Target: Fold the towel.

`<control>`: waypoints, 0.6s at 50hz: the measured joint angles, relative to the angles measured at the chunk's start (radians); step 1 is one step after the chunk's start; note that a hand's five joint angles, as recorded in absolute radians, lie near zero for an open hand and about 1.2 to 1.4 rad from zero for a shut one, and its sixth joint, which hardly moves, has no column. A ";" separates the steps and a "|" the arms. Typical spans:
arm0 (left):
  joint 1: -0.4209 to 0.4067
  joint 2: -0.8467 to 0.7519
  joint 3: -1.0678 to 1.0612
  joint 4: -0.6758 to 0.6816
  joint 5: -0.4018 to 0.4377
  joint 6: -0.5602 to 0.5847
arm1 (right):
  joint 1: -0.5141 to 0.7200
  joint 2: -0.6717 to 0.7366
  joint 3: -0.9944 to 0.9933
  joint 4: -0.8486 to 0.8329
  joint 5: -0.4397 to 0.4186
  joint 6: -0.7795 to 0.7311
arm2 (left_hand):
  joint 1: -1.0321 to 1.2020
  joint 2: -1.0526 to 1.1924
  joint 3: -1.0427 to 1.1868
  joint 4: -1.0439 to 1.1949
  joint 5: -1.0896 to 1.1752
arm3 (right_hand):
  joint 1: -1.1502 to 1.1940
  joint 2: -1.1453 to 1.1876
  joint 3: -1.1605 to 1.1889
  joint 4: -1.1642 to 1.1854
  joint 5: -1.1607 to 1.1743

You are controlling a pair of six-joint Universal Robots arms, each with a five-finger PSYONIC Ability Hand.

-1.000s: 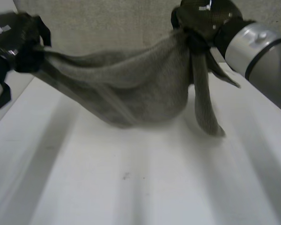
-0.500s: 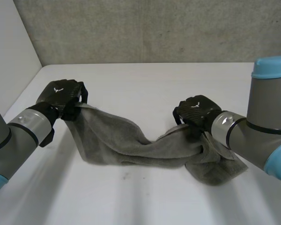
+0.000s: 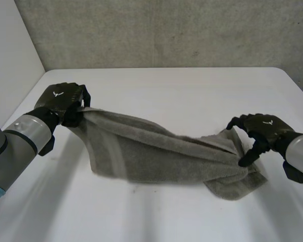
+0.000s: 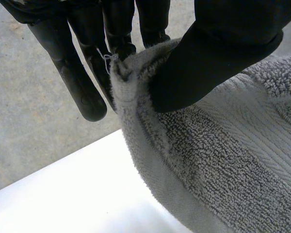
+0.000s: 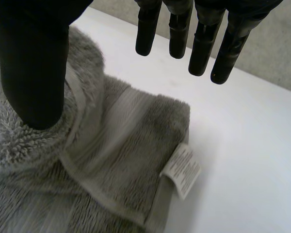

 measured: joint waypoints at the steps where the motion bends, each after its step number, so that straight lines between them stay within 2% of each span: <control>1: 0.000 0.000 0.000 0.000 0.000 0.000 | -0.011 -0.005 0.014 0.000 -0.010 -0.001 | 0.000 0.000 0.000 0.000 0.000 | -0.003 -0.002 -0.004 -0.002 -0.002; 17: 0.032 -0.003 0.003 0.029 -0.008 0.006 | -0.157 -0.047 0.134 -0.014 -0.168 -0.030 | 0.000 0.000 0.000 0.000 -0.001 | -0.014 -0.024 -0.026 -0.024 -0.023; 30: 0.046 0.001 -0.006 0.043 -0.005 0.000 | -0.152 0.036 0.162 -0.148 -0.197 -0.087 | 0.000 0.000 0.000 0.000 0.000 | 0.083 0.054 0.060 0.061 0.058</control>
